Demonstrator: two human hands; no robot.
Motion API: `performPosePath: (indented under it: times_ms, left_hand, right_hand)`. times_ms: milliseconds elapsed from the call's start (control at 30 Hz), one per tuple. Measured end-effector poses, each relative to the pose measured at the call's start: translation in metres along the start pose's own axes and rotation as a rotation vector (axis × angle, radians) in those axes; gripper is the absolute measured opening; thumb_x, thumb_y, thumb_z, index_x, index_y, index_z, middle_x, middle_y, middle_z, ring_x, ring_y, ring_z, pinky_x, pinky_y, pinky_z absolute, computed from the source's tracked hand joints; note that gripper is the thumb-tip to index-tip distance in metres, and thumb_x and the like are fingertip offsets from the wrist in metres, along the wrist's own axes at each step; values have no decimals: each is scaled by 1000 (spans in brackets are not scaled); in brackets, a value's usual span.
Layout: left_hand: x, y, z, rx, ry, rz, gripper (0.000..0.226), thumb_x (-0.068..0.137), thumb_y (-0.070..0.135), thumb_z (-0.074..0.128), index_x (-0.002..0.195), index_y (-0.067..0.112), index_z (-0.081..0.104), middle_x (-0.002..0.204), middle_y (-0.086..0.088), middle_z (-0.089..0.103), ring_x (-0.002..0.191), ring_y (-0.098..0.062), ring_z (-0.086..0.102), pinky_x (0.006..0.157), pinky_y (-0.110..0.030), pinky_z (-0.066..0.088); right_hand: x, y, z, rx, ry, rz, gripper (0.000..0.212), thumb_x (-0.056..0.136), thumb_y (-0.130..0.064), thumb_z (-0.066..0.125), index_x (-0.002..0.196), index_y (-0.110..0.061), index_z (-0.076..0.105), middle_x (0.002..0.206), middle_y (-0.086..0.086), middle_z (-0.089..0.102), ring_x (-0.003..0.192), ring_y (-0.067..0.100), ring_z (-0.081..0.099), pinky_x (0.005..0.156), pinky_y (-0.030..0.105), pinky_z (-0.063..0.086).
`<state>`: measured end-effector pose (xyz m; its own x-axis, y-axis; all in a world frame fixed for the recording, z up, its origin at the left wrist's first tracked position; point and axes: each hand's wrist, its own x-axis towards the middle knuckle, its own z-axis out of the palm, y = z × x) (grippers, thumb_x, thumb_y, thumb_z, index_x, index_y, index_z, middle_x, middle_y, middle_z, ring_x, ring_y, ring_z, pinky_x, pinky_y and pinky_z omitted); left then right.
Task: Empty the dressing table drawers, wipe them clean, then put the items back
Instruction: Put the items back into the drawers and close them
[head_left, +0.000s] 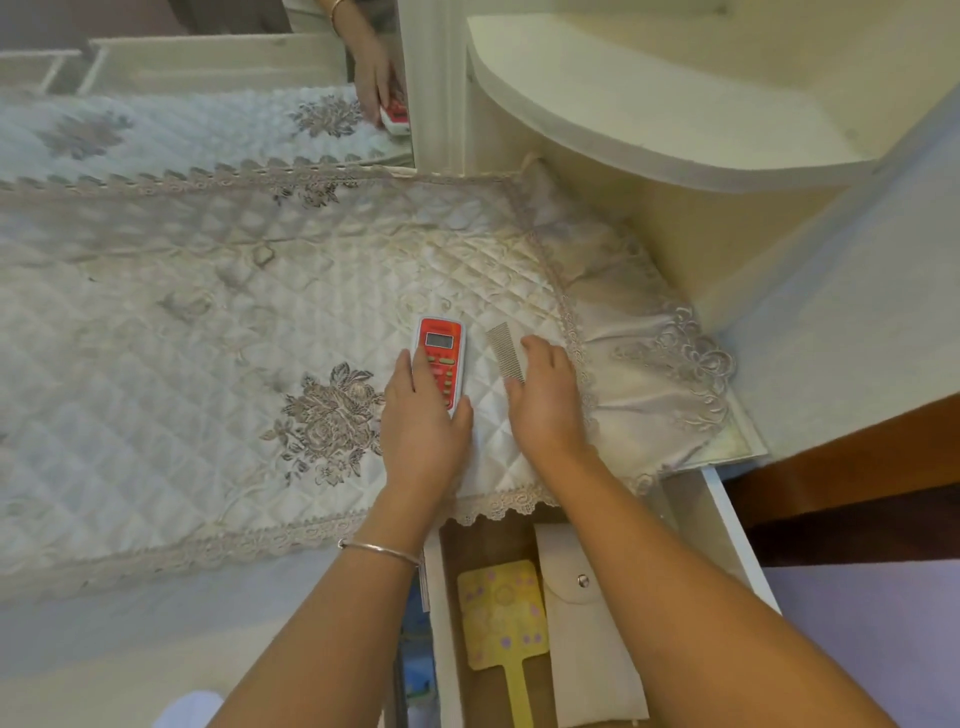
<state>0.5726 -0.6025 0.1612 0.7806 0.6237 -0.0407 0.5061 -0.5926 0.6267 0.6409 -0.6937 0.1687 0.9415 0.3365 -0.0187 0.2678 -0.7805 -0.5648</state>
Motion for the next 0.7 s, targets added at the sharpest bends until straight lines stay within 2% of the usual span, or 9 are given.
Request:
performPosePath:
  times_ms: [100, 200, 300, 367, 433, 500, 567, 700]
  left_hand:
    - [-15, 3, -9, -16, 3, 20, 72, 85, 27, 57, 144, 12, 20, 152, -7, 19, 138, -22, 21, 106, -40, 29]
    - [-41, 9, -17, -48, -17, 51, 72, 84, 27, 60, 144, 14, 22, 152, -5, 20, 137, -20, 21, 105, -36, 30]
    - [-74, 14, -20, -108, -43, 66, 73, 83, 27, 62, 144, 16, 23, 152, -3, 22, 137, -17, 22, 104, -31, 27]
    - [-100, 18, -18, -144, -56, 78, 73, 82, 26, 64, 143, 16, 25, 151, -2, 23, 137, -16, 22, 103, -24, 23]
    - [-126, 21, -13, -163, -65, 70, 73, 82, 26, 65, 143, 17, 26, 151, -1, 24, 137, -14, 21, 100, -20, 18]
    - [-152, 23, -4, -165, -75, 52, 72, 82, 26, 65, 143, 18, 26, 150, 1, 25, 137, -13, 22, 100, -19, 17]
    - [-174, 23, 6, -154, -90, 24, 73, 82, 27, 65, 143, 20, 25, 150, 3, 24, 137, -11, 22, 99, -19, 19]
    - [-209, 20, 27, -122, -128, -79, 74, 81, 28, 66, 143, 20, 25, 150, 3, 24, 135, -13, 26, 100, -22, 26]
  right_hand:
    - [-14, 1, -16, 149, 38, 57, 47, 91, 2, 43, 136, -11, 37, 133, 9, 45, 120, 24, 46, 96, 28, 38]
    - [-44, 16, -37, 240, 100, 82, 41, 92, -1, 45, 132, -8, 46, 125, 11, 51, 112, 23, 51, 87, 16, 34]
    - [-84, 43, -61, 341, 191, 127, 33, 90, -3, 50, 121, -9, 57, 112, 7, 55, 99, 17, 54, 79, 10, 35]
    - [-113, 68, -76, 377, 221, 208, 28, 90, -6, 52, 116, -13, 59, 106, 0, 57, 92, 10, 55, 71, 12, 40]
    - [-141, 96, -83, 389, 227, 324, 24, 91, -8, 53, 114, -15, 58, 101, -5, 56, 85, 2, 53, 66, 10, 38]
    - [-163, 123, -81, 382, 186, 437, 23, 92, -9, 53, 114, -13, 56, 97, -4, 56, 87, 8, 56, 66, 12, 39]
    - [-177, 146, -70, 328, 99, 507, 20, 92, -10, 53, 111, -12, 55, 100, 3, 61, 94, 20, 60, 69, 21, 48]
    - [-187, 169, -52, 178, -65, 546, 17, 92, -17, 52, 109, -12, 57, 106, 8, 65, 95, 24, 62, 76, 32, 53]
